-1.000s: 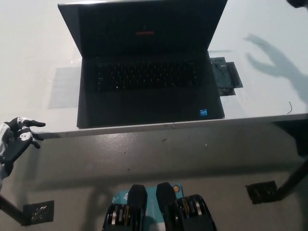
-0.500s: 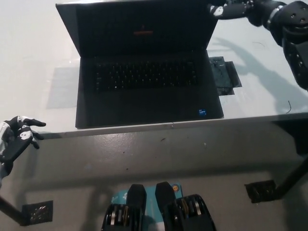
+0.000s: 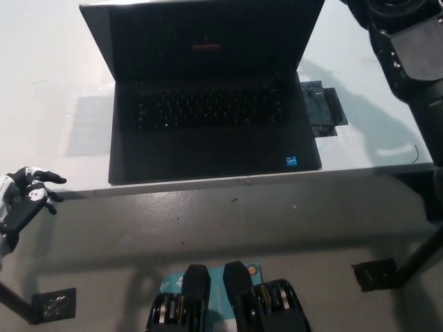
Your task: The robot uses its right hand to push down on the lid of a laptop kept in the middle of the desk to close it
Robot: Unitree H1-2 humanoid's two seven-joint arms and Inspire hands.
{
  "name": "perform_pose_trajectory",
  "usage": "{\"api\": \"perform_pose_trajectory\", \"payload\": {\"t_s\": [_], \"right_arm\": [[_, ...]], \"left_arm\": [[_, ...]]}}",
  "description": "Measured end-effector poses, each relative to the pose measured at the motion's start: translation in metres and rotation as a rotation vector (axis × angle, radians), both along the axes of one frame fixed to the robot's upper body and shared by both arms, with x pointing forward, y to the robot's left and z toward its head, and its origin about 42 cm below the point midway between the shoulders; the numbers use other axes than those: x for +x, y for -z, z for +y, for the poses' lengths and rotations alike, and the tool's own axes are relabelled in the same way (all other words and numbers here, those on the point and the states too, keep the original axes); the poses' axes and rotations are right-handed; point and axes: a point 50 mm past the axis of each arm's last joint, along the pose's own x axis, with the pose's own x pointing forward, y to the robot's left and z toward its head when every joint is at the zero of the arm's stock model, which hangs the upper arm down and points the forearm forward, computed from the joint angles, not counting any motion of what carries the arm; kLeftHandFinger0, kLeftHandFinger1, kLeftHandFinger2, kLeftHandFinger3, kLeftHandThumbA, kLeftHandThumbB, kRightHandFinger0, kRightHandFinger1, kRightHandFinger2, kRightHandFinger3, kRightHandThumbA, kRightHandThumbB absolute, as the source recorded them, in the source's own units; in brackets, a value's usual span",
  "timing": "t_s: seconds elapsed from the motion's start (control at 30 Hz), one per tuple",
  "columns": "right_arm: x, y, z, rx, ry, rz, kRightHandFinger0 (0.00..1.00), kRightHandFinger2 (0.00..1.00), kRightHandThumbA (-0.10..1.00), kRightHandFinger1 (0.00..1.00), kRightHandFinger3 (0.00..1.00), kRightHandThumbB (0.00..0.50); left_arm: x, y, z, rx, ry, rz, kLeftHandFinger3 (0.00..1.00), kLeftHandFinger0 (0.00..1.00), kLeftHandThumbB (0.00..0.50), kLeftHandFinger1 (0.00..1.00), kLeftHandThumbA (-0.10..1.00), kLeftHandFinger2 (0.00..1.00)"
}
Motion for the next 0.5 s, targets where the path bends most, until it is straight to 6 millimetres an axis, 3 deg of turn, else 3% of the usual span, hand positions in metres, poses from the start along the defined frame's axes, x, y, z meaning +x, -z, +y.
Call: {"api": "perform_pose_trajectory", "payload": {"t_s": [0.07, 0.1, 0.17, 0.2, 0.3, 0.37, 0.5], "right_arm": [[-0.003, 0.004, 0.000, 0.009, -0.007, 0.000, 1.00, 0.90, 0.41, 1.00, 0.92, 0.371], [-0.005, 0.009, -0.001, 0.011, -0.010, 0.006, 1.00, 0.92, 0.46, 1.00, 1.00, 0.397], [-0.006, 0.020, -0.003, 0.010, -0.010, 0.024, 1.00, 0.95, 0.47, 1.00, 1.00, 0.425], [-0.007, 0.028, -0.005, 0.007, -0.006, 0.040, 1.00, 0.95, 0.46, 1.00, 1.00, 0.411], [-0.008, 0.050, -0.011, 0.003, 0.002, 0.075, 1.00, 1.00, 0.46, 1.00, 1.00, 0.432], [-0.008, 0.052, -0.011, -0.003, 0.001, 0.072, 1.00, 1.00, 0.48, 1.00, 1.00, 0.457], [-0.003, 0.058, -0.016, -0.013, 0.008, 0.075, 1.00, 1.00, 0.48, 1.00, 1.00, 0.452]], "left_arm": [[0.000, -0.001, 0.000, 0.000, -0.001, -0.001, 0.55, 0.30, 0.161, 0.37, -0.10, 0.51], [0.001, -0.001, 0.001, 0.001, -0.001, 0.000, 0.55, 0.30, 0.157, 0.38, -0.10, 0.52], [0.001, -0.001, 0.001, 0.002, -0.002, 0.001, 0.55, 0.30, 0.149, 0.37, -0.10, 0.50], [0.001, -0.001, 0.002, 0.003, -0.002, 0.001, 0.55, 0.30, 0.150, 0.37, -0.10, 0.50], [0.000, -0.001, 0.002, 0.003, -0.003, 0.001, 0.56, 0.30, 0.152, 0.38, -0.10, 0.52], [0.000, -0.002, 0.002, 0.002, -0.003, 0.004, 0.56, 0.30, 0.150, 0.38, -0.10, 0.52], [0.000, -0.003, 0.002, 0.004, -0.003, 0.006, 0.55, 0.28, 0.153, 0.36, -0.10, 0.49]]}}
